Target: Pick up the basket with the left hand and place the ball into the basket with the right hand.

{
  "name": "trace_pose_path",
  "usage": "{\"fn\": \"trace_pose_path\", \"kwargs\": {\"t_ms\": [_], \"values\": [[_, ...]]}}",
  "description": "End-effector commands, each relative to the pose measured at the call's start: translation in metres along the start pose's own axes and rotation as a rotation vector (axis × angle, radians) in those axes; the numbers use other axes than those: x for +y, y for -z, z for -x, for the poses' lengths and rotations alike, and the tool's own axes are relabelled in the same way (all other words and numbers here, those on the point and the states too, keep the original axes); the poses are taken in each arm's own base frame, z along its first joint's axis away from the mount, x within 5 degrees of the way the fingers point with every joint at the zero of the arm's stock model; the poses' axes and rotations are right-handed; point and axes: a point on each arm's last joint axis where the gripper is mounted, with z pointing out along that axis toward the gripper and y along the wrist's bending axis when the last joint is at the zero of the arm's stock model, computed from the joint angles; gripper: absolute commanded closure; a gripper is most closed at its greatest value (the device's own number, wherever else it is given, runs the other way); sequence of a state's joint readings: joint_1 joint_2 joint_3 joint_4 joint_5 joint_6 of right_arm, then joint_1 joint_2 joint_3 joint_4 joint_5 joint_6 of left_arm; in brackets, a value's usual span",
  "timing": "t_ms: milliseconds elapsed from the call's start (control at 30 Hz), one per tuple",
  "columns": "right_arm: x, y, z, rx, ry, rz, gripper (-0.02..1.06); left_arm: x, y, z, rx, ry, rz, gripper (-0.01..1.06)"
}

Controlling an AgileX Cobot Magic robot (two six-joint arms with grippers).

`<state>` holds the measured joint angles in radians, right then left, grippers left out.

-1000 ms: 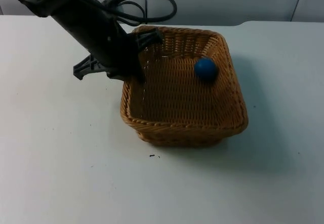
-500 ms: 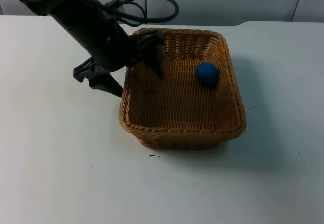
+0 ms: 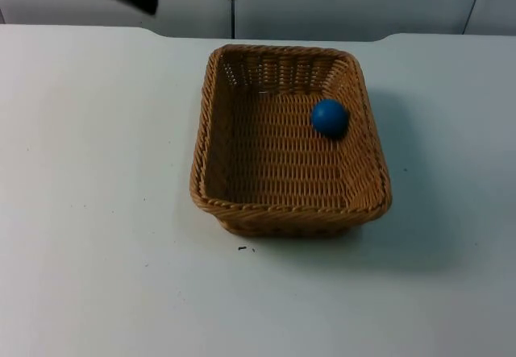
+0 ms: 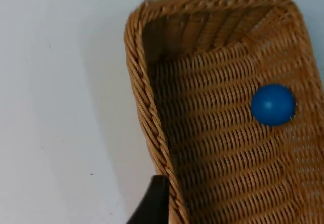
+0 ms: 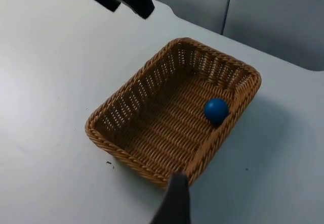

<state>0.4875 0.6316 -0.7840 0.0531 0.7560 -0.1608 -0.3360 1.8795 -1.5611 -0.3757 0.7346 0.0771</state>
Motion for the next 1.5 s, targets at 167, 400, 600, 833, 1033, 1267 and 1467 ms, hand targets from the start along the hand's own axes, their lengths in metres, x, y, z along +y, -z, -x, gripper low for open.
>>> {"fn": "trace_pose_path", "kwargs": {"t_ms": [167, 400, 600, 833, 1033, 1267, 1467], "values": [[0.0, 0.003, 0.0, -0.026, -0.001, -0.006, 0.31, -0.025, 0.095, 0.011, -0.176, -0.109, 0.007, 0.2], [-0.001, 0.003, 0.003, -0.06, -0.001, -0.011, 0.31, -0.037, 0.158, -0.002, -0.206, -0.204, 0.023, 0.2], [-0.001, 0.003, 0.003, -0.06, -0.001, -0.011, 0.31, -0.047, 0.205, -0.023, -0.213, -0.279, 0.012, 0.2], [-0.001, 0.003, 0.003, -0.06, 0.006, -0.012, 0.31, -0.046, 0.239, -0.065, -0.306, -0.316, 0.013, 0.2], [0.0, 0.007, -0.002, -0.022, 0.024, -0.005, 0.31, -0.036, 0.258, -0.123, -0.367, -0.356, 0.033, 0.2], [0.003, 0.031, -0.012, -0.046, 0.028, -0.006, 0.31, -0.02, 0.263, -0.195, -0.428, -0.371, 0.053, 0.2], [0.006, 0.055, -0.026, -0.06, 0.014, -0.004, 0.31, -0.012, 0.272, -0.24, -0.501, -0.377, 0.043, 0.2]]}}
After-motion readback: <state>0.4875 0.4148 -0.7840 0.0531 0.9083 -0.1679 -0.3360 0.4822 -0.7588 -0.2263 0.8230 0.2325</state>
